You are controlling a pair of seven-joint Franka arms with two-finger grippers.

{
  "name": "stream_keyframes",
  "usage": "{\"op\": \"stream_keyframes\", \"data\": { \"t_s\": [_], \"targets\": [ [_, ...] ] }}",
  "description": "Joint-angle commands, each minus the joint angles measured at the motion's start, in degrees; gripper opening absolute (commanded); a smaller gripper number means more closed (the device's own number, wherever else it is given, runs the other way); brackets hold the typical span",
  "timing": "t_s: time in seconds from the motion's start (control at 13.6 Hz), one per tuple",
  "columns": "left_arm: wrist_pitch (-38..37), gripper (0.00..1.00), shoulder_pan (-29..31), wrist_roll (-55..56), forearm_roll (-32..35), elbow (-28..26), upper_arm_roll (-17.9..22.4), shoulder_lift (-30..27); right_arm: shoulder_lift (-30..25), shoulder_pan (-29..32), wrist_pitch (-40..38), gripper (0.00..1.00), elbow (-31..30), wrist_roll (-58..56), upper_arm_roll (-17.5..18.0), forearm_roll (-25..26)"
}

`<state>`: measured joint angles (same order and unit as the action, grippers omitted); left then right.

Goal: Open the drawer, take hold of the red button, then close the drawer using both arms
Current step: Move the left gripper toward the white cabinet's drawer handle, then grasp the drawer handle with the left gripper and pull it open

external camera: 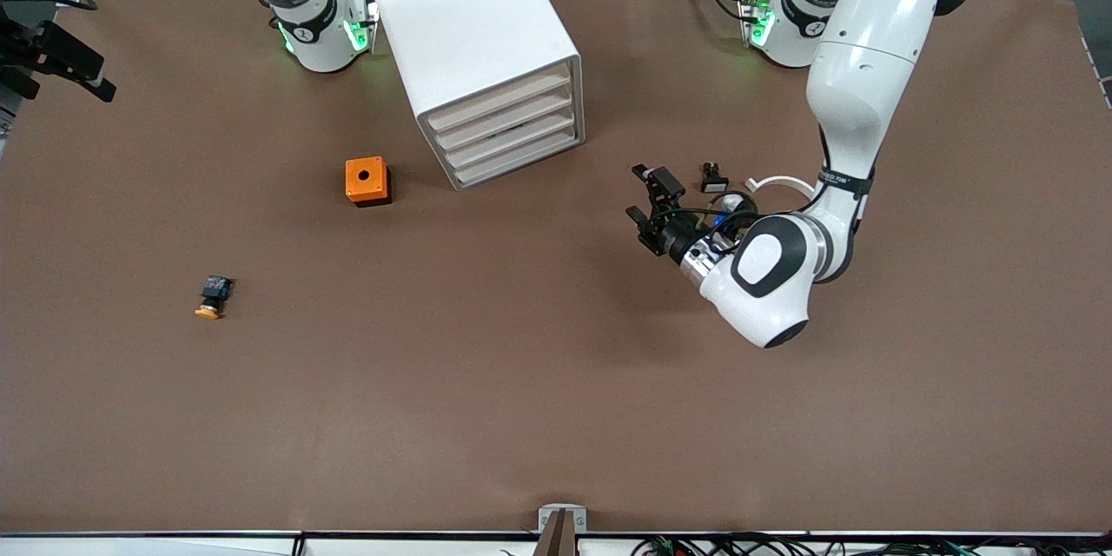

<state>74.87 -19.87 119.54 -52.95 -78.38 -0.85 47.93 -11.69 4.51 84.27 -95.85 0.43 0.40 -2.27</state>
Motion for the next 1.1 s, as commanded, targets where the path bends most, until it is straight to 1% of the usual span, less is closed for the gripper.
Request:
{"op": "stream_keyframes", "data": {
  "t_s": [0.0,0.22,0.44,0.51,0.59,0.66,0.81,1.03],
  "targets": [
    [-1.0,1.0,-0.3,5.1,-1.8,1.5,-2.2,1.9,-1.0,-0.6,-0.1,1.0,-0.7,-0.3,-0.3,0.5],
    [-0.8,1.0,-2.5,5.8,-3.5,1.6,-2.5,3.6,-1.0,-0.5,-0.1,1.0,-0.7,-0.3,-0.3,0.5],
    [-0.8,1.0,-4.6,6.6,-4.1,1.5,-2.6,3.6,-1.0,-0.5,-0.1,1.0,-0.7,-0.3,-0.3,0.5],
    [-0.7,0.98,-5.0,6.7,-4.3,1.5,-2.6,3.7,-1.0,-0.5,-0.1,1.0,-0.7,-0.3,-0.4,0.5],
    [-0.7,0.83,-5.5,6.6,-5.1,1.6,-2.7,3.8,-1.0,-0.5,-0.1,1.0,-0.7,-0.3,-0.4,0.5],
    [-0.7,0.71,-6.6,6.6,-5.6,1.5,-2.7,3.9,-1.0,-0.5,-0.2,1.0,-0.7,-0.3,-0.4,0.5],
    [-0.4,0.64,-8.2,6.4,-6.5,1.6,-2.7,4.3,-1.0,-0.4,-0.2,1.0,-0.8,-0.3,-0.4,0.5],
    [-0.4,0.61,-10.0,6.4,-7.6,1.5,-2.7,4.6,-1.0,-0.5,-0.2,1.0,-0.7,-0.3,-0.4,0.5]
  ]
}}
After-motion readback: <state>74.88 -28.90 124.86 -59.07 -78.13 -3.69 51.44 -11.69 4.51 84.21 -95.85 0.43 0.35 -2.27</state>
